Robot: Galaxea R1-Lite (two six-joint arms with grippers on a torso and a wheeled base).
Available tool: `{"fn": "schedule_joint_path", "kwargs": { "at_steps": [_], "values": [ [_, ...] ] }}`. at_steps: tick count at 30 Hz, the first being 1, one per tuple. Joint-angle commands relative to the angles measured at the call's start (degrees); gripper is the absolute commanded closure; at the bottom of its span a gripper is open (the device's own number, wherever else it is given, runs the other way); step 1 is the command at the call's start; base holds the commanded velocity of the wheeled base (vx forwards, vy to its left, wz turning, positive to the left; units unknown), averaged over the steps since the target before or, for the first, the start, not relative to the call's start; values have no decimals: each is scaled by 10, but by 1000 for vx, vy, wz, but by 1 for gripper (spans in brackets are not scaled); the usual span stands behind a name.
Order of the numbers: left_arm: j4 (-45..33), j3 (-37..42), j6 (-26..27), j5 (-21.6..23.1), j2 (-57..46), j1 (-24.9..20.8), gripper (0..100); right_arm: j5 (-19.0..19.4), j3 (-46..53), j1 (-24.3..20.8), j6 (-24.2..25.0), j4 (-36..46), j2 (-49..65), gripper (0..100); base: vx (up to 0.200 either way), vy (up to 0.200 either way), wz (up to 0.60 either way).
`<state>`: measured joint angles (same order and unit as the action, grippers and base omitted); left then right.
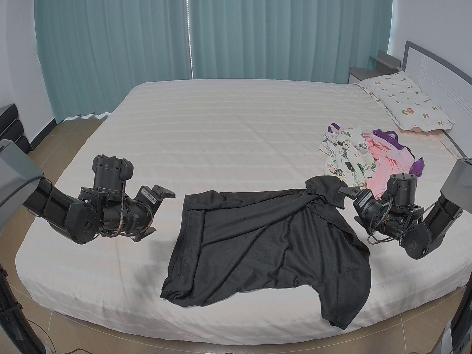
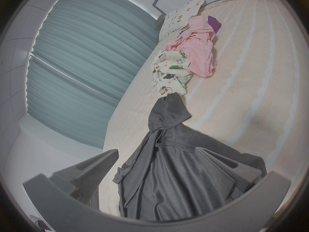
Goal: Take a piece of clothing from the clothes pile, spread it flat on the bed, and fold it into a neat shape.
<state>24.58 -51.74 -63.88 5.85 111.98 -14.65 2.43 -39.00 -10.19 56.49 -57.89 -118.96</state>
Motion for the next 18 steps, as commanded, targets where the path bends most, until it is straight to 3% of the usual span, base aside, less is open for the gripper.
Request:
{"fn": "schedule_joint_path", "kwargs": {
  "at_steps": [1,14,18],
  "values": [
    [1,1,0,0,9,0,0,0,2,-2,0,0,2,0,200,0,0],
    [9,18,2,23,6,-1,0,-1,6,-14,1,-2,3,0,200,0,0],
    [34,33,5,20,1,-10,0,-1,8,-14,1,-2,4,0,0,0,0]
  ]
}}
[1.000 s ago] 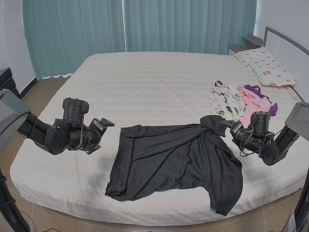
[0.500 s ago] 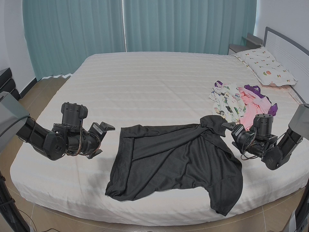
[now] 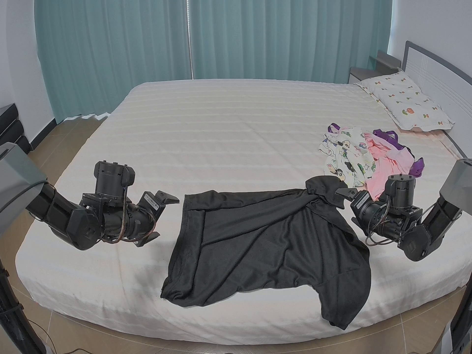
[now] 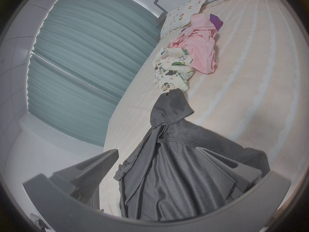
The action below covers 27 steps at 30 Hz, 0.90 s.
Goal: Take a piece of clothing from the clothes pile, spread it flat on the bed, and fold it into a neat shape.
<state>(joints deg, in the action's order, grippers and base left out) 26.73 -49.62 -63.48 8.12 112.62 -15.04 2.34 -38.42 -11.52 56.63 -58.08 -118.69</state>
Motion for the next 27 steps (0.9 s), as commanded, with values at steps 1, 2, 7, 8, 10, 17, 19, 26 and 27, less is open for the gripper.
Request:
{"fn": "schedule_joint_path", "kwargs": {
  "at_steps": [1,2,7,8,10,17,19,26,27],
  "values": [
    [23,16,2,-5,-5,-6,0,0,2,-1,0,0,1,0,0,0,0],
    [39,22,2,-6,-4,-7,0,0,2,-1,0,0,2,0,0,0,0],
    [76,39,1,-5,-6,-6,0,0,2,-2,0,0,2,0,0,0,0],
    [80,39,-1,-4,-4,-6,0,0,2,-3,0,-1,3,0,0,0,0],
    [81,39,-1,-4,-3,-6,0,0,2,-4,0,-1,3,0,0,0,0],
    [81,38,-2,-1,0,-6,0,0,3,-5,0,-1,2,0,0,-86,0],
    [81,37,-2,-1,0,-6,0,0,2,-5,0,0,2,0,0,-200,0],
    [80,35,-2,-1,-1,-6,0,0,2,-5,0,-1,2,0,0,-114,0],
    [80,35,-2,-2,-1,-6,0,0,2,-5,0,0,1,0,0,0,0]
  ]
}}
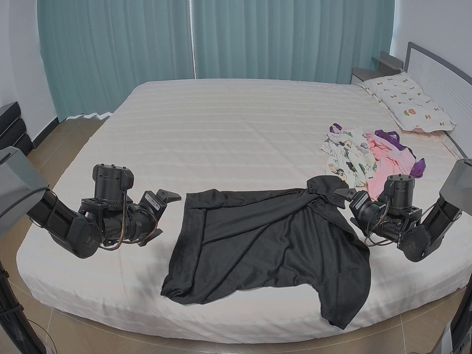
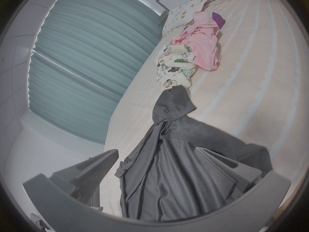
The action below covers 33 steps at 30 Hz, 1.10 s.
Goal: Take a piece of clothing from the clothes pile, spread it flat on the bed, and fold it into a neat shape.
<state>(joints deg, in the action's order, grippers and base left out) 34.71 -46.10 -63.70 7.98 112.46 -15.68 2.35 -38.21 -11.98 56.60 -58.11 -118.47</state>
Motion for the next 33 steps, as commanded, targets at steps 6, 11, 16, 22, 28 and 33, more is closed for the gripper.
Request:
{"fn": "schedule_joint_path", "kwargs": {
  "at_steps": [6,11,16,22,28,33],
  "values": [
    [0,0,-3,-1,1,0,0,0,1,-3,0,0,-1,0,0,0,0],
    [1,1,-6,0,2,0,0,0,1,-4,0,0,-1,0,0,0,0],
    [1,1,-6,2,3,1,0,0,1,-5,0,0,-1,0,200,0,0],
    [1,1,-5,2,3,1,0,0,1,-5,0,0,-2,0,200,0,0],
    [1,-3,-6,3,4,1,0,0,1,-8,0,0,-2,0,200,0,0],
    [1,-3,-6,2,5,1,0,0,1,-8,0,0,-2,0,160,0,0]
  ]
}}
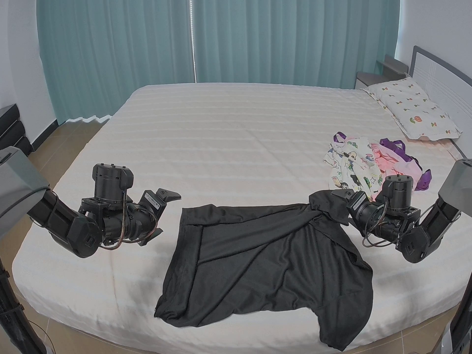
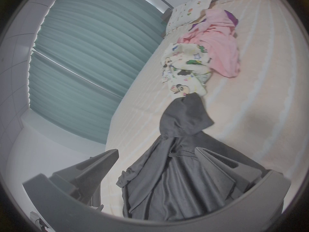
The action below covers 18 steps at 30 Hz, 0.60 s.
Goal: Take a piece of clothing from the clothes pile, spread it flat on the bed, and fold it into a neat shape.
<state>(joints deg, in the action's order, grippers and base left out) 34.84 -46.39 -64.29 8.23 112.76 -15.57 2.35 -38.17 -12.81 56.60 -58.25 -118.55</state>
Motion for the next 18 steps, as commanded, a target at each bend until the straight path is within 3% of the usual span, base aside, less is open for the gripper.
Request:
{"fn": "schedule_joint_path", "kwargs": {
  "at_steps": [1,18],
  "values": [
    [0,-1,0,-1,2,0,0,0,0,0,0,2,-1,0,0,0,0],
    [-2,-28,6,-15,35,-17,0,0,1,-7,1,2,-1,0,0,0,0]
  ]
}}
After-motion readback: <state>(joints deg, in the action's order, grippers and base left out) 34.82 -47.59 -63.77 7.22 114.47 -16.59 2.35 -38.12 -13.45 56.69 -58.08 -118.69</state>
